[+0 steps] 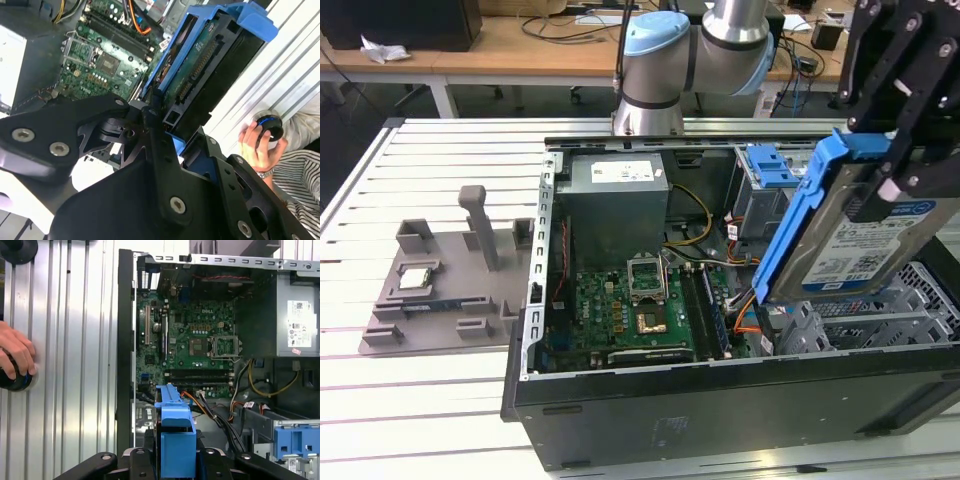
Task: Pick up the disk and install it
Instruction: 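Pick up the disk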
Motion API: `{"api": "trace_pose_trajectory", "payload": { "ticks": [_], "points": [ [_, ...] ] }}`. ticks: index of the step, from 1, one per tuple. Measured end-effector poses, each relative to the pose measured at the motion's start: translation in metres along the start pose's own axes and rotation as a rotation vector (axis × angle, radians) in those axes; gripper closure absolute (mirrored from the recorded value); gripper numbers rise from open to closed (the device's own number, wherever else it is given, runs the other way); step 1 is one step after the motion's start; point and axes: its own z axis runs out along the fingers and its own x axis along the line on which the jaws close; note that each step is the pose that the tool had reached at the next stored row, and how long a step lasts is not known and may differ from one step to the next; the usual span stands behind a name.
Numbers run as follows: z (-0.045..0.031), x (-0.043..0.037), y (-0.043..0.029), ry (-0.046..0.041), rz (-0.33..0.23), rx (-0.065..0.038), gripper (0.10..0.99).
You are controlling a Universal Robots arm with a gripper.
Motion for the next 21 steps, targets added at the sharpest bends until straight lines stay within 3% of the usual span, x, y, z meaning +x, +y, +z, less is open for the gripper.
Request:
{"api": "trace_pose_trajectory", "payload": {
  "ticks": [3, 7, 14, 18, 21],
  "points": [
    [-0.0003, 0.0004, -0.0148, 0.0001, 0.000, 0.000, 0.722],
    [-0.0007, 0.0005, -0.0295, 0.0001, 0.000, 0.000, 0.722],
    [0.0013, 0.0007, -0.0452, 0.0005, 0.000, -0.001, 0.722],
    [0.0129, 0.0015, -0.0529, 0.0005, 0.000, -0.002, 0.722],
    [0.0184, -0.0025, -0.0573, 0.0006, 0.000, -0.002, 0.722]
  ]
}}
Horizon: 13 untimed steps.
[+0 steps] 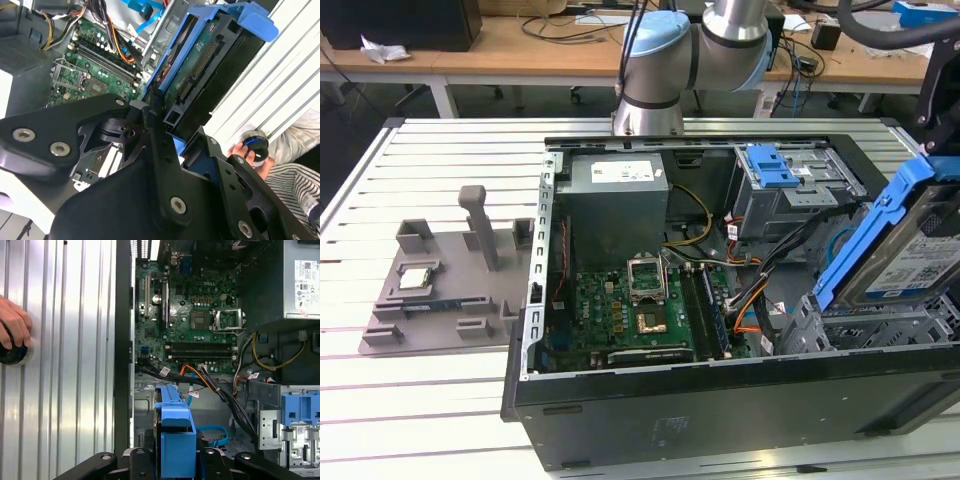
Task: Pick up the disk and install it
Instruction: 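Pick up the disk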
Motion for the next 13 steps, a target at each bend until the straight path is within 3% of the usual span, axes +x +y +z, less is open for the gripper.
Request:
{"api": "trace_pose_trajectory", "payload": {
  "ticks": [6, 13],
  "points": [
    [0.0066, -0.0079, -0.0101, 0.0020, 0.000, 0.000, 0.722],
    [0.0066, -0.0079, -0.0102, 0.0020, 0.000, 0.000, 0.722]
  ]
}}
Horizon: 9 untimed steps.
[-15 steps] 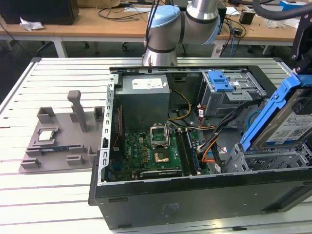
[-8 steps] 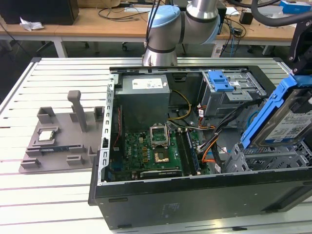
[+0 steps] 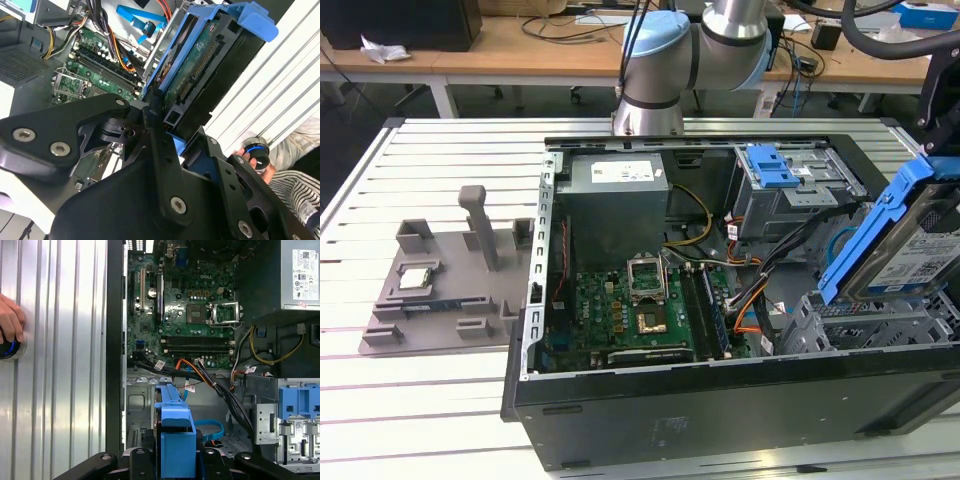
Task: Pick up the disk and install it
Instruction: 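Pick up the disk, then insert the disk into the insertion slot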
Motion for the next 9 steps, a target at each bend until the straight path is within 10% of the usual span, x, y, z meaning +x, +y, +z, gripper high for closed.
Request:
{"api": "trace_pose_trajectory", "payload": {
  "ticks": [9],
  "points": [
    [0.0000, 0.0000, -0.0002, 0.0001, 0.000, 0.000, 0.722]
  ]
}}
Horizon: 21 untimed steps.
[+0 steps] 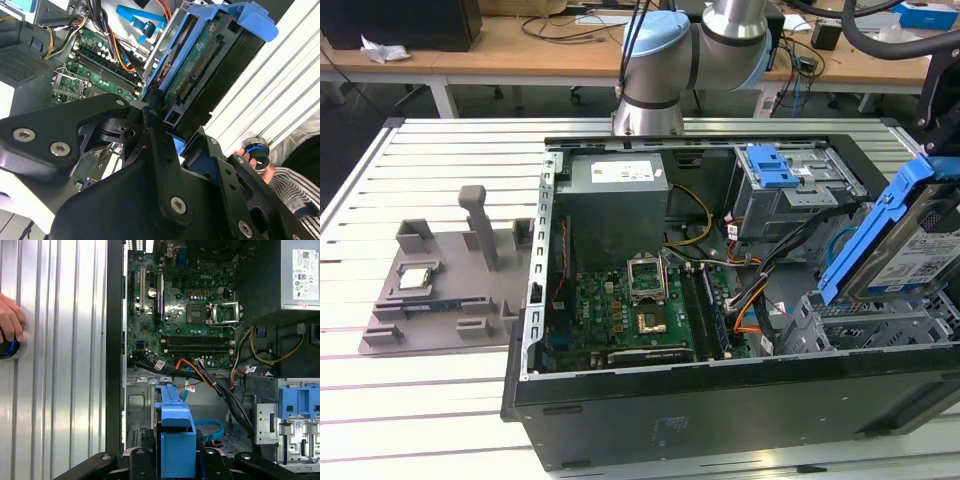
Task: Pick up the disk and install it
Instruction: 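Insert the disk into the insertion slot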
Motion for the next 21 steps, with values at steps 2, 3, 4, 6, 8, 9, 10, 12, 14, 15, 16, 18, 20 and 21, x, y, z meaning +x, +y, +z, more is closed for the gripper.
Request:
{"api": "trace_pose_trajectory", "payload": {
  "ticks": [2, 3, 4, 6, 8, 9, 10, 12, 14, 15, 16, 18, 20, 21],
  "points": [
    [0.0034, 0.0002, -0.0001, 0.0000, 0.000, 0.000, 0.722],
    [0.0066, 0.0003, -0.0002, 0.0000, 0.000, 0.000, 0.722],
    [0.0084, 0.0004, -0.0002, 0.0000, 0.000, 0.000, 0.722],
    [0.0196, -0.0009, -0.0029, 0.0064, 0.000, 0.000, 0.722],
    [0.0494, 0.0007, -0.0035, 0.0069, 0.000, -0.001, 0.722],
    [0.0512, 0.0008, -0.0036, 0.0070, 0.000, -0.001, 0.722],
    [0.0530, 0.0008, -0.0036, 0.0068, 0.000, -0.001, 0.722],
    [0.0583, 0.0012, -0.0038, 0.0068, 0.000, -0.001, 0.722],
    [0.0636, 0.0015, -0.0039, 0.0068, 0.000, -0.001, 0.722],
    [0.0667, 0.0017, -0.0040, 0.0069, 0.000, -0.001, 0.722],
    [0.0701, 0.0019, -0.0041, 0.0073, 0.000, -0.001, 0.722],
    [0.0771, 0.0023, -0.0042, 0.0069, 0.000, -0.001, 0.722],
    [0.0808, 0.0026, -0.0044, 0.0069, 0.000, -0.001, 0.722],
    [0.0827, 0.0027, -0.0044, 0.0070, 0.000, -0.001, 0.722]
  ]
}}
